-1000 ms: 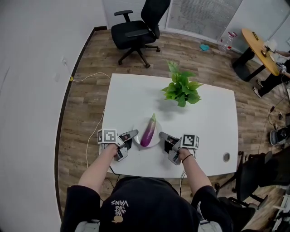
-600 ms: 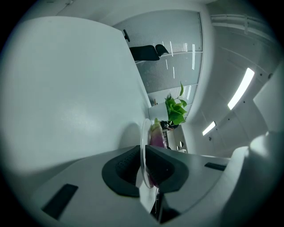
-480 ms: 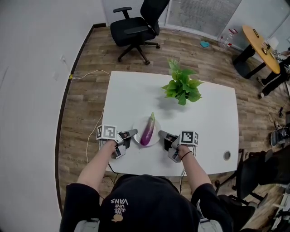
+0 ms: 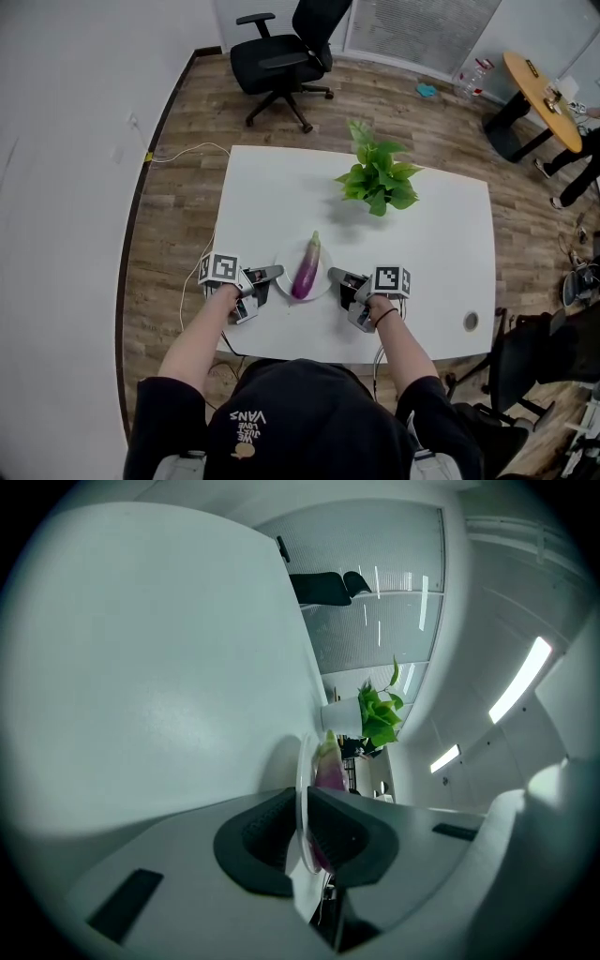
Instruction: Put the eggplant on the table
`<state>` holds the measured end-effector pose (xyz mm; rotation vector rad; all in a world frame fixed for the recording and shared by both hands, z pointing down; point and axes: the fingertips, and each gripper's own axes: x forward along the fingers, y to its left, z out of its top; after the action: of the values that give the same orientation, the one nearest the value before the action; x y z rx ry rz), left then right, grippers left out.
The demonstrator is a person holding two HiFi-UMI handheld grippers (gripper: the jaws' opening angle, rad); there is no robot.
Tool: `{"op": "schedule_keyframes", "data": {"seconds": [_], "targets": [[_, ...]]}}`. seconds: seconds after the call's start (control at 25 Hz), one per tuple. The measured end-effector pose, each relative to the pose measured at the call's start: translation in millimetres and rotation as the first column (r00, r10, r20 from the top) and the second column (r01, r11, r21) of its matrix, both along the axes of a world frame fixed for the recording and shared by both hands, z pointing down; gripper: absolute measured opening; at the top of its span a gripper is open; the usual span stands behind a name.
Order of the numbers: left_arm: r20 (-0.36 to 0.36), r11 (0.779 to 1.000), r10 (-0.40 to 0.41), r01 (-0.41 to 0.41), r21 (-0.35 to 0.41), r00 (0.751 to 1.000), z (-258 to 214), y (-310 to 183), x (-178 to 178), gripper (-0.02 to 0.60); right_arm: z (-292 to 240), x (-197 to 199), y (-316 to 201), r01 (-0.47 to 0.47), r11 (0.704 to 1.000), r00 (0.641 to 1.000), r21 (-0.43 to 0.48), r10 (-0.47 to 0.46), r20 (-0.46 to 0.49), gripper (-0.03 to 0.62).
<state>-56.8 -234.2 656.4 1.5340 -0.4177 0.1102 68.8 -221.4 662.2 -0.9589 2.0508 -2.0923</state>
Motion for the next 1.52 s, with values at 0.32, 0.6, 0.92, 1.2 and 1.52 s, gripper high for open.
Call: {"op": "schedule_keyframes", "data": {"seconds": [0.32,0.6,0.92,1.2,1.52], "targets": [[0.04,1.0,0.004,-0.004,0.008,0.999,1.7,-0.7,-6.7,0.025,2.8,3.8,-1.3,0.016,0.999,0.998,-0.03,-0.018,-0.065,0.028],[0.111,0.998,0.067,-0.068,0.005,0.992,5.4,3.3,-7.7,0.025,-0.1,2.7,-5.1,0.06,0.998,0.986,-0.032,-0.065,-0.153,0.028],[0.211,0.996,0.09,-0.093,0.007,0.973,10.8,1.6,-8.5,0.025,9.6,7.5,-3.4,0.063,0.996,0.97,-0.069,-0.077,-0.231,0.028],[0.218,0.996,0.087,-0.093,0.015,0.972,10.6,0.1,-8.7,0.025,9.6,8.7,-5.5,0.077,0.995,0.956,-0.067,-0.093,-0.278,0.029],[0.204,0.996,0.081,-0.085,0.014,0.976,10.1,-0.7,-9.4,0.025,3.5,11.6,-12.9,0.053,0.998,0.951,-0.034,-0.061,-0.302,0.102]]}}
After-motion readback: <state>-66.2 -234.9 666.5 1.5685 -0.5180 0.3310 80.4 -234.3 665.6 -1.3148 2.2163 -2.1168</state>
